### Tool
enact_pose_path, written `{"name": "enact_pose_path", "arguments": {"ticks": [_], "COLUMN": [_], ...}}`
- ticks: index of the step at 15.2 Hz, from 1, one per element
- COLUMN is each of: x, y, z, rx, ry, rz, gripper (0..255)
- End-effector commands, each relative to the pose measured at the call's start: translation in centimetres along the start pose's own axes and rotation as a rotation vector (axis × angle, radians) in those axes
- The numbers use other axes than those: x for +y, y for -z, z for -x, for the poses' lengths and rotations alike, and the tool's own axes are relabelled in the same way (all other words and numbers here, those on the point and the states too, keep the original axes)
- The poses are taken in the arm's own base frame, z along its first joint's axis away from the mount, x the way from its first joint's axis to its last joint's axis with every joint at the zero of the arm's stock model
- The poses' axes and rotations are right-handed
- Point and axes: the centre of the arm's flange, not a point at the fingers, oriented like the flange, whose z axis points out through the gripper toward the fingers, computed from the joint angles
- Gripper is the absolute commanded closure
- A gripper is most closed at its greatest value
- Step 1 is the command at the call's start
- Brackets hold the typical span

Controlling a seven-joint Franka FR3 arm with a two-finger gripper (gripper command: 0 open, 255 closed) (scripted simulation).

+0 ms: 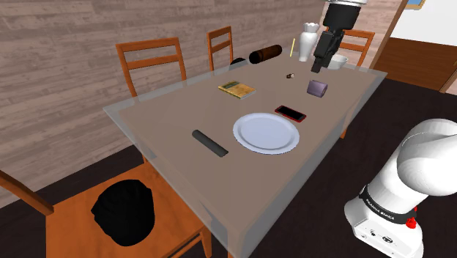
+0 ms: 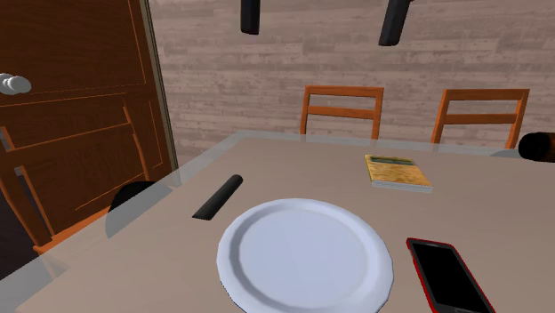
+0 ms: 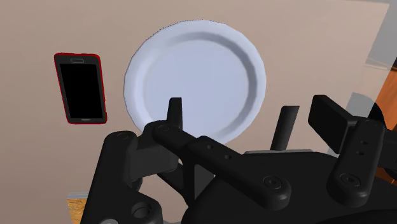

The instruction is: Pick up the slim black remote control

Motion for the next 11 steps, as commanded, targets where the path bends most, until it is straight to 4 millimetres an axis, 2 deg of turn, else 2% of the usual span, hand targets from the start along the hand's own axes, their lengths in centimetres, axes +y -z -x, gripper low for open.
{"name": "enact_pose_path", "arguments": {"ticks": [1,11], "x": [0.0,-6.4], "y": [0.0,-9.1], "z": [0.0,-7.4], "rx": [0.000,-0.014], "ry": [0.000,-0.047], "rz": [0.000,0.005], "gripper": [0,0]}}
